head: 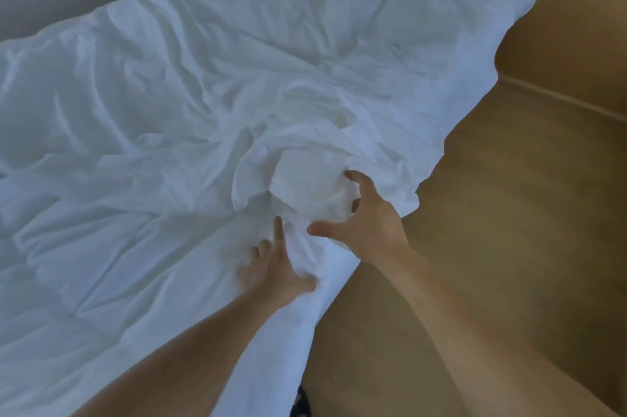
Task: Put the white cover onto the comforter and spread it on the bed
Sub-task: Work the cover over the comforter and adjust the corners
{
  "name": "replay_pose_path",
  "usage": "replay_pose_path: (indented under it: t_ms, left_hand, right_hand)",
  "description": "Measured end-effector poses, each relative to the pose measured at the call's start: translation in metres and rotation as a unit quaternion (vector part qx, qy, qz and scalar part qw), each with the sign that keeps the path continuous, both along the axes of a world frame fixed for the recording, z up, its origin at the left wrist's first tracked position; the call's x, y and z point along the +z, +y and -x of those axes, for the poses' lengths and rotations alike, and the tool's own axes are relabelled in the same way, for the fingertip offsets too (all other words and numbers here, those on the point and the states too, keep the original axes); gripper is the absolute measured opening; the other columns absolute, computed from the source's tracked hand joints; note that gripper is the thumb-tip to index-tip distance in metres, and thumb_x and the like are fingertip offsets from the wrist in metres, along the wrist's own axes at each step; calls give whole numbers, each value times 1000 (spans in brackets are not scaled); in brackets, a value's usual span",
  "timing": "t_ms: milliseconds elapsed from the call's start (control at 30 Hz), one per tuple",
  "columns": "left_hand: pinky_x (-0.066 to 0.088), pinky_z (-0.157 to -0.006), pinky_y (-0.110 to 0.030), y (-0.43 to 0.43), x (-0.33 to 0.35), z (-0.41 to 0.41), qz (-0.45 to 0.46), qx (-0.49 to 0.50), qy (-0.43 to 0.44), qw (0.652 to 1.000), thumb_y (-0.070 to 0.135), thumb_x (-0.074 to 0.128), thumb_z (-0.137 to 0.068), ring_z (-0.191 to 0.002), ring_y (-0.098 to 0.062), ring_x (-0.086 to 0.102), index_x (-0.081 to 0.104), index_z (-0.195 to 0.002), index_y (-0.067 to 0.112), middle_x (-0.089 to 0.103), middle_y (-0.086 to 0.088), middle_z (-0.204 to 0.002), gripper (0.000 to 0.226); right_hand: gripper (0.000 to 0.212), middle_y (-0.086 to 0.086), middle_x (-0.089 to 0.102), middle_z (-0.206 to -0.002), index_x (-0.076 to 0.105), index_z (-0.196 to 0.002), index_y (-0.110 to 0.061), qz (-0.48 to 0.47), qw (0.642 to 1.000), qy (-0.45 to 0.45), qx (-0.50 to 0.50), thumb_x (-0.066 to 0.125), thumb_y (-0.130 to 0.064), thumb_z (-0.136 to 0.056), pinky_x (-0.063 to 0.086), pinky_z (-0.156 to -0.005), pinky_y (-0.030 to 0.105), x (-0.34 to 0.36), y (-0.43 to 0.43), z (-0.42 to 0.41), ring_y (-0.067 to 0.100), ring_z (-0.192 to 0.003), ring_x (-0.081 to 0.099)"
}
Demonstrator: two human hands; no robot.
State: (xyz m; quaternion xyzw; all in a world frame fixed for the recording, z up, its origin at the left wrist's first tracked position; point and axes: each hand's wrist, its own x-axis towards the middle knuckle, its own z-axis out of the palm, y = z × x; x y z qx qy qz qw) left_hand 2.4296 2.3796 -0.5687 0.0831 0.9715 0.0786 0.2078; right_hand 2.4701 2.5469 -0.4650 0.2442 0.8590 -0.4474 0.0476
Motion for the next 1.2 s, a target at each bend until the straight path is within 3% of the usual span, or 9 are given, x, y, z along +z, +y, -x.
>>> replay_pose_path:
  t_ms: [67,167,267,400,600,700,933,1067,1200]
  left_hand:
    - [44,-94,-44,-7,-10,-7,88,-39,7,995,50,71,-76,-121,-26,48,-17,-153,30,47,-4,-128,119]
    - [44,-97,-34,-34,-4,-7,30,-69,19,997,20,51,-94,-119,-26,56,14,-158,27,55,-5,-134,74]
    - [46,-92,-31,-75,30,7,-108,-101,100,984,7,50,-90,-113,-30,62,55,-139,20,65,-8,-126,52]
    - [52,-57,-33,-134,113,33,-198,-162,341,905,15,39,-70,-70,-33,64,74,-107,9,67,-13,-80,51]
    - [58,-67,-42,-177,155,13,-153,-216,258,929,22,52,-80,-83,-36,69,59,-116,18,69,-16,-95,37]
    - [41,-98,-33,-201,130,-8,-151,-25,44,987,38,62,-90,-123,-31,53,57,-133,15,58,-10,-135,49]
    - [9,-120,-38,-309,17,-101,2,-266,-89,960,71,47,-79,-151,-18,-2,3,-156,24,0,5,-164,101]
    - [-21,-112,-61,-329,-4,-148,73,-395,-86,912,67,61,-77,-137,-32,-44,-41,-143,24,-48,-2,-151,129]
    - [33,-105,-62,-338,-20,-143,83,-405,-36,910,33,74,-79,-142,-42,31,-13,-156,24,27,-18,-156,116]
  right_hand:
    - [95,-9,57,-82,20,-145,-37,-181,977,-54,99,78,-55,-73,52,-71,34,-7,-4,1,19,-83,62]
    - [17,-3,60,-80,57,-105,-21,-285,944,-49,159,52,-33,-95,44,-63,29,-19,2,2,25,-84,65]
    - [37,-6,45,-74,47,-65,-23,-256,939,4,229,33,-45,-91,34,-76,28,-32,-4,-7,23,-83,52]
    - [39,-5,40,-63,44,-52,-13,-49,944,112,305,33,-43,-75,33,-75,34,-25,-67,-35,15,-69,42]
    - [40,-6,28,-44,26,-47,-22,218,900,136,353,55,-17,-74,23,-47,22,43,-196,-82,10,-43,27]
    - [34,-9,35,-47,35,-54,-22,178,914,43,362,60,-19,-77,31,-45,22,9,-223,-97,7,-46,32]
    - [18,-11,54,-73,43,-74,-34,-19,953,-187,235,51,-25,-88,51,-76,34,-99,-221,-120,13,-73,59]
    - [23,-6,58,-90,65,-83,-27,-189,972,91,105,51,-44,-76,50,-75,31,-85,-242,-118,18,-90,55]
    - [90,3,31,-150,29,-152,-18,-257,962,39,88,75,-46,-80,31,-109,35,-71,-264,-94,22,-137,28]
